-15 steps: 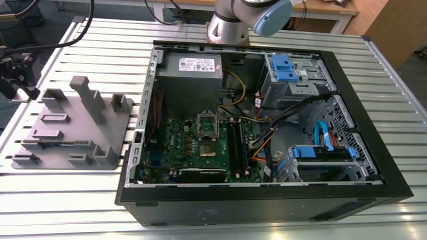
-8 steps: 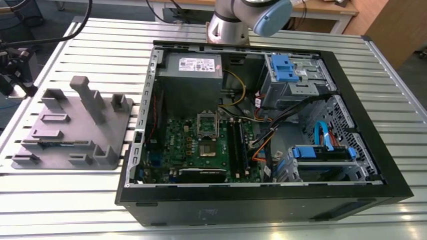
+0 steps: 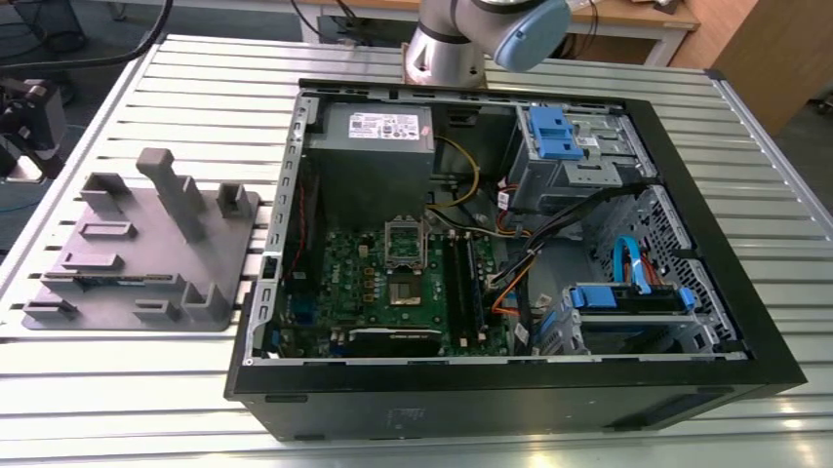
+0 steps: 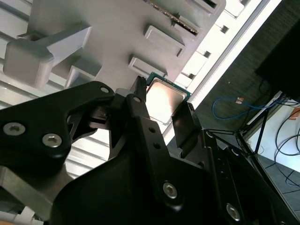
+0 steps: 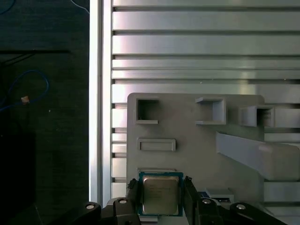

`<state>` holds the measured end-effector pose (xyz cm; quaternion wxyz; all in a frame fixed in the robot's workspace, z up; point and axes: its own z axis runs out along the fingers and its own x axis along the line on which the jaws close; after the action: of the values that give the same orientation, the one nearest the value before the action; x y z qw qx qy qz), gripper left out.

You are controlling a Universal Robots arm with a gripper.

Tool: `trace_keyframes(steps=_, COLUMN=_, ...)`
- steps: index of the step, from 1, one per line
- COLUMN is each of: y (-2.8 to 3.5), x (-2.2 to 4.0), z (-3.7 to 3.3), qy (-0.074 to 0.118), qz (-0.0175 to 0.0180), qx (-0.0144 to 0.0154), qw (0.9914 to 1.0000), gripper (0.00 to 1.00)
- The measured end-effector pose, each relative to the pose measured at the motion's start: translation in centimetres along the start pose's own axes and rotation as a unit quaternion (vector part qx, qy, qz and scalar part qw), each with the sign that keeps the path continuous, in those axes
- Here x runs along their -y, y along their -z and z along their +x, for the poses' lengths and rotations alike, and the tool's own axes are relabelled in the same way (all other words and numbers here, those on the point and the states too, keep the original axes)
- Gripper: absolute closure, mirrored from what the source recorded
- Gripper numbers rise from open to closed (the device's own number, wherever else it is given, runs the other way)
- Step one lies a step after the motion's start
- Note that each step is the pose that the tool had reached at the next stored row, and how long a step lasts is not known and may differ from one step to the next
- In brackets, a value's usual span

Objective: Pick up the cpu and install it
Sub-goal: 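Pick up the cpu and move it towards the insertion slot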

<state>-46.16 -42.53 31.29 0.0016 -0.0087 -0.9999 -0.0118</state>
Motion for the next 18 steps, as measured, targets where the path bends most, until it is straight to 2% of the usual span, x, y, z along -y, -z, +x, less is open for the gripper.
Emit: trace_keyframes(steps=18, y=2.92, x=-0.07, z=0.01, qy=0.0, qz=0.0, qx=0.0, qw=1.0, gripper=0.53)
